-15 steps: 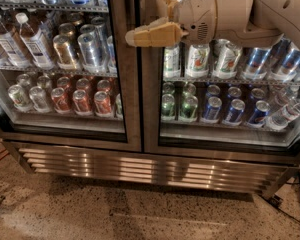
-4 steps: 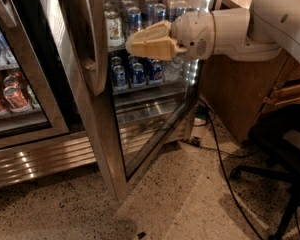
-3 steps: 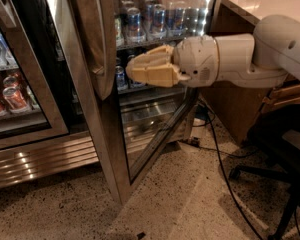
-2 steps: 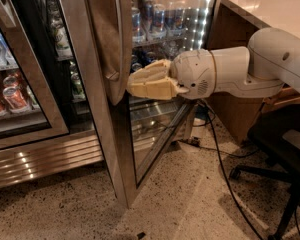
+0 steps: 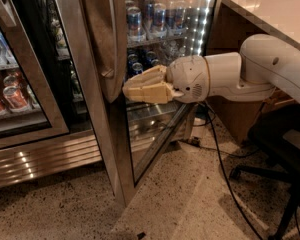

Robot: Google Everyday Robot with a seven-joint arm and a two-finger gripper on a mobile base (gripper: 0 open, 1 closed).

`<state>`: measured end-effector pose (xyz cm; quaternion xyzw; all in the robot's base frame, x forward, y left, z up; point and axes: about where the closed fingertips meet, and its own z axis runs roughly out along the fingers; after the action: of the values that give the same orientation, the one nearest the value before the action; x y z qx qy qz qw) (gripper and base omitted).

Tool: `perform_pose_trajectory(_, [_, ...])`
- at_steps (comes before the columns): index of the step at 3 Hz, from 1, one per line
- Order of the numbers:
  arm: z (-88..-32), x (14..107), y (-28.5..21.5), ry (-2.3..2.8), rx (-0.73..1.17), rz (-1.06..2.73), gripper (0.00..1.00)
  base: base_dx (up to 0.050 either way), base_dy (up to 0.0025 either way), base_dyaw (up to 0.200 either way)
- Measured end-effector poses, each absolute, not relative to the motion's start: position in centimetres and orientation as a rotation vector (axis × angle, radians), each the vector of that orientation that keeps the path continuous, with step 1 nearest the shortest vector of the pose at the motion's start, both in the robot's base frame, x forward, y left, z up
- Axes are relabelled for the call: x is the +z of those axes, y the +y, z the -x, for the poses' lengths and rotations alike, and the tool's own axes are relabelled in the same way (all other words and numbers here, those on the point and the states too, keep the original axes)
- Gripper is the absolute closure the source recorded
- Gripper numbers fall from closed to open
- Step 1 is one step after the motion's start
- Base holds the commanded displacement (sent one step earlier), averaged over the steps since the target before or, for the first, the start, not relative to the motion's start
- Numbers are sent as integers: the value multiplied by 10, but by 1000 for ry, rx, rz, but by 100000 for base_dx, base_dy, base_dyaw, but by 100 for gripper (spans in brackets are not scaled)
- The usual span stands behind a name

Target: Open right fridge door

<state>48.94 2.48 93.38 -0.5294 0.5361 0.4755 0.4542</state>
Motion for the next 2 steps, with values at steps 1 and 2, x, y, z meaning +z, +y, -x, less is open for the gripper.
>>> perform_pose_trajectory(1, [-498, 903, 27, 1394, 1221, 1278, 100, 0, 0, 0])
perform_pose_trajectory(2, [-498, 903, 27, 1392, 1222, 1279, 100, 0, 0, 0])
